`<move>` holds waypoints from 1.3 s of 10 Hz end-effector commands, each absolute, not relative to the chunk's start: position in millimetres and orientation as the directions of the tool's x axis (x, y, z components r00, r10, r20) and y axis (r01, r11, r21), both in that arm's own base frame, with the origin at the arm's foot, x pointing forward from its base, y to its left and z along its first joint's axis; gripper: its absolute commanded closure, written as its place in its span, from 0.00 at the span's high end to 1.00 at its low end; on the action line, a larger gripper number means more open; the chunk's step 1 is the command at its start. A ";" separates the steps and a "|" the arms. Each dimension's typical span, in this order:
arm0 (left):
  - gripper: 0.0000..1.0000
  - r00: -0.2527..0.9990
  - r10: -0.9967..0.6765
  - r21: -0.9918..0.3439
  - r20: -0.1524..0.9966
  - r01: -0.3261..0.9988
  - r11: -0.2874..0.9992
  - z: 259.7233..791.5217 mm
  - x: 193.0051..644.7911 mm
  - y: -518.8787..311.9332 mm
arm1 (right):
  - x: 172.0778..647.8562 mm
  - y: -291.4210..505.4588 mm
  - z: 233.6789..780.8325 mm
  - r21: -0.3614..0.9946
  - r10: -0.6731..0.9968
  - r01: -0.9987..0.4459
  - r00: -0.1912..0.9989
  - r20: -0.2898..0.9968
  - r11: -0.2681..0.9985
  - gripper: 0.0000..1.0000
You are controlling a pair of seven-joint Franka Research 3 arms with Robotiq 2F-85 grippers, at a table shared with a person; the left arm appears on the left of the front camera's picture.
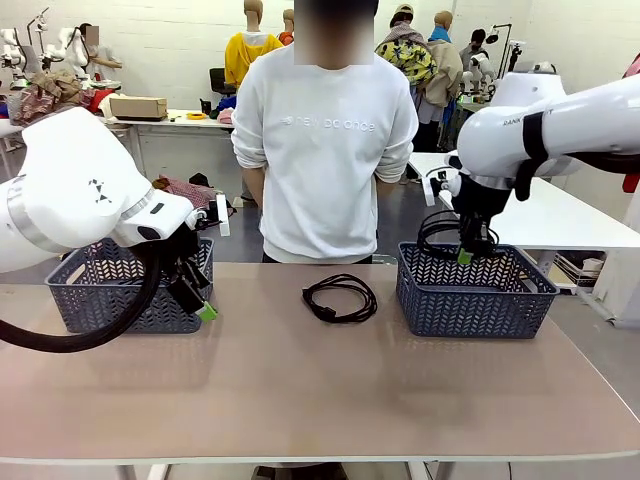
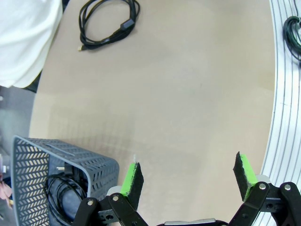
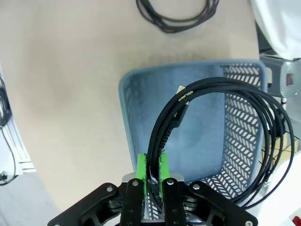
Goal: Organize the cables according to human instructions.
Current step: Pick up a bundle of cables and place it in the basket indicated by the human.
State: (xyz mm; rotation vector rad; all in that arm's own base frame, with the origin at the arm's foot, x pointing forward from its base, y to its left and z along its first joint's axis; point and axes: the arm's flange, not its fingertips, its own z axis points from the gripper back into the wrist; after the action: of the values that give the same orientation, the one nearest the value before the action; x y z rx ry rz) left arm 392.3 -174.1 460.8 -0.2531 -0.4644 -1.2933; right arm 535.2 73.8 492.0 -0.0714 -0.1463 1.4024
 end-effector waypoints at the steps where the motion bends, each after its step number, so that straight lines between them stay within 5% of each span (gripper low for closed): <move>1: 1.00 0.201 -0.861 0.071 0.467 0.962 0.263 461.9 392.6 -173.6 | 533.6 56.1 473.1 -0.153 0.990 -0.979 0.123 0.063 0.132 0.13; 12: 1.00 0.201 -0.861 0.071 0.467 0.962 0.263 461.9 392.6 -173.6 | 575.0 38.5 422.8 -0.135 0.990 -0.983 0.111 0.089 0.123 0.13; 13: 1.00 0.201 -0.861 0.071 0.467 0.962 0.263 461.9 392.6 -173.6 | 577.4 38.7 421.4 -0.126 0.990 -0.984 0.113 0.086 0.123 0.33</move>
State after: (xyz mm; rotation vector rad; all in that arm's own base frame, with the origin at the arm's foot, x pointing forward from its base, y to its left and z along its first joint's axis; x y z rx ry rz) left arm 392.3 -174.1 460.9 -0.2531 -0.4644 -1.2933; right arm 570.4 42.3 418.1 -0.0539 -0.1382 1.4253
